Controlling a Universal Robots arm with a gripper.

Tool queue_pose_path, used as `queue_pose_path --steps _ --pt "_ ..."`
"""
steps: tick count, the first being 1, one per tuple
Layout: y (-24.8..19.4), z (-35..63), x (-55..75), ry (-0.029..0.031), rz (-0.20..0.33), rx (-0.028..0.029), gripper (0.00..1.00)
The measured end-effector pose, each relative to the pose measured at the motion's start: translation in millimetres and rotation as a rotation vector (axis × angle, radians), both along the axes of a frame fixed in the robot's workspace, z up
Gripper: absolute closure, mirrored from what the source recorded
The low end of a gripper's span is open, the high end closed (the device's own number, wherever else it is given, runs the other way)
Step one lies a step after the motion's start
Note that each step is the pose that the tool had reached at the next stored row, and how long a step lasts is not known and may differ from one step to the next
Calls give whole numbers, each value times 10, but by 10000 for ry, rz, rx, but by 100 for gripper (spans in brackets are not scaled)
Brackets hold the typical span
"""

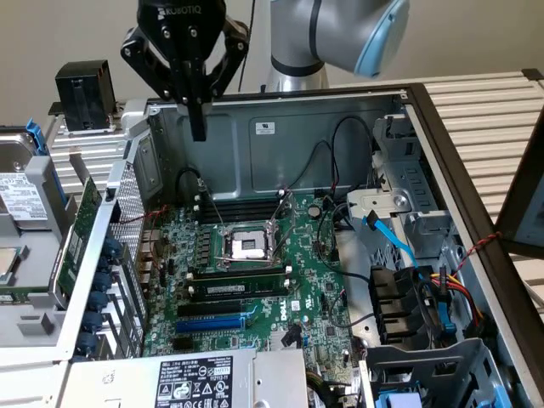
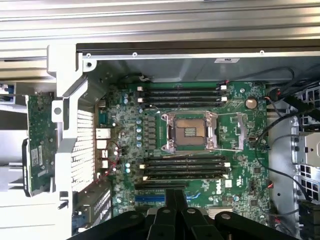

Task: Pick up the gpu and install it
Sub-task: 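Reach for the gpu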

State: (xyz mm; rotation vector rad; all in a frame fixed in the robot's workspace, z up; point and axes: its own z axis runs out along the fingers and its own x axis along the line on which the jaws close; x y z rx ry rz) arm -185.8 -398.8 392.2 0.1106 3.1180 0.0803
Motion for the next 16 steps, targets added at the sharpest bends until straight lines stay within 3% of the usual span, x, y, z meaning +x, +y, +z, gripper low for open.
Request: queue_pose_path --steps 4,6,8,12,16 --pt "0 0 -177 16 1 25 89" --pt "0 0 -252 67 0 49 89" --pt "0 0 -309 184 1 86 89" --pt "0 1 -388 509 -1 142 89" --pt "3 -6 -495 581 -7 144 89"
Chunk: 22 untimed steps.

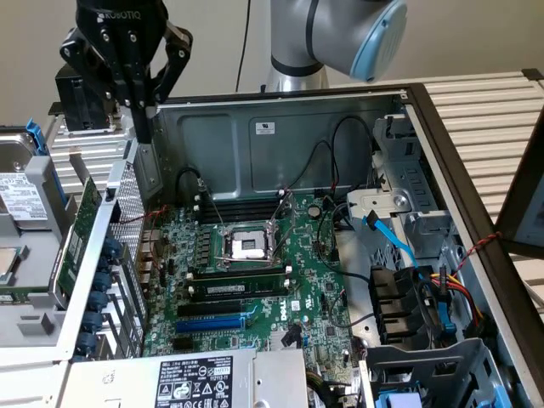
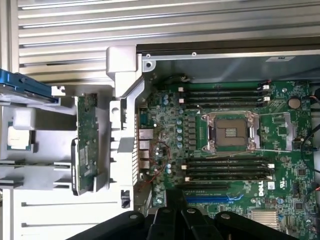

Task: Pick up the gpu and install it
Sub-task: 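Reach for the gpu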

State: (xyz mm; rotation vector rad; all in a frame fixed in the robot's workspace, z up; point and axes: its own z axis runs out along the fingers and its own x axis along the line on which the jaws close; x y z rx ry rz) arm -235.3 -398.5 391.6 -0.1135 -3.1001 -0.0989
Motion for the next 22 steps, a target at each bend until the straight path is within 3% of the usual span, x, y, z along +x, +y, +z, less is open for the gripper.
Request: queue_pose_path --steps 17,22 --pt "16 -118 -757 -1 -2 11 89" --pt "21 -169 -903 -59 -14 39 89"
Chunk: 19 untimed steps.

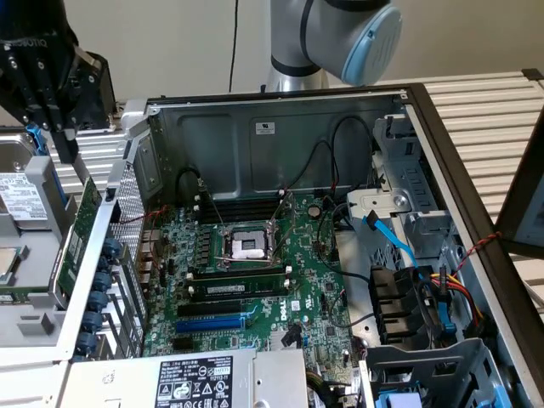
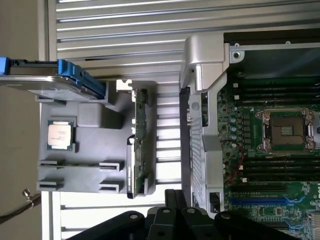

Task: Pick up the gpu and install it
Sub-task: 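Reach for the gpu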

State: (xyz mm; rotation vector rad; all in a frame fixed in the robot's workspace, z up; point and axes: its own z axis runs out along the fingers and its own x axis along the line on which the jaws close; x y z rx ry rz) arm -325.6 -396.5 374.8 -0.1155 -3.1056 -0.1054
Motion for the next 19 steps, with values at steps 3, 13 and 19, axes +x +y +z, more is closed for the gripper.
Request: queue_pose_path --steps 3,13,19 --pt "3 -28 -66 -43 -12 10 89" --pt "47 -82 -217 -600 -32 99 89" --pt "88 -133 -399 -644 -50 183 89"
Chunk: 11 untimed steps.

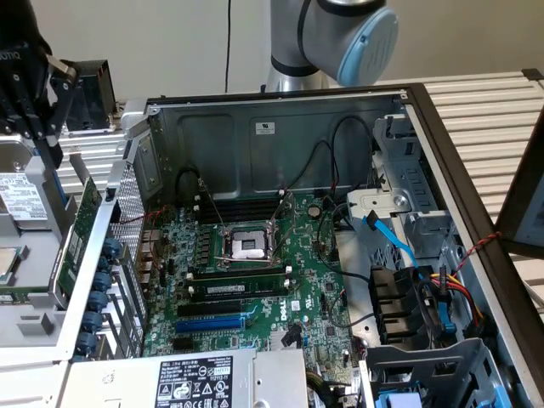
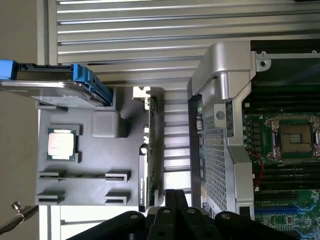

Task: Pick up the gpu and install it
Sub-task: 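Reach for the gpu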

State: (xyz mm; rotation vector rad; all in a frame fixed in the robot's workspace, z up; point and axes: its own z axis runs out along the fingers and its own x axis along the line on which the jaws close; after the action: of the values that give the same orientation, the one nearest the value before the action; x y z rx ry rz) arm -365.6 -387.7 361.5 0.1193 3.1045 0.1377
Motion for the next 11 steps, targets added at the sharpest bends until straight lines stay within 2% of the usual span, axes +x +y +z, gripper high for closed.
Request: queue_pose_path --steps 6,9,11 --pt "23 -92 -195 -22 -15 4 89" --pt "32 -102 -296 -29 -21 48 89" --pt "32 -102 -316 -27 -21 64 89"
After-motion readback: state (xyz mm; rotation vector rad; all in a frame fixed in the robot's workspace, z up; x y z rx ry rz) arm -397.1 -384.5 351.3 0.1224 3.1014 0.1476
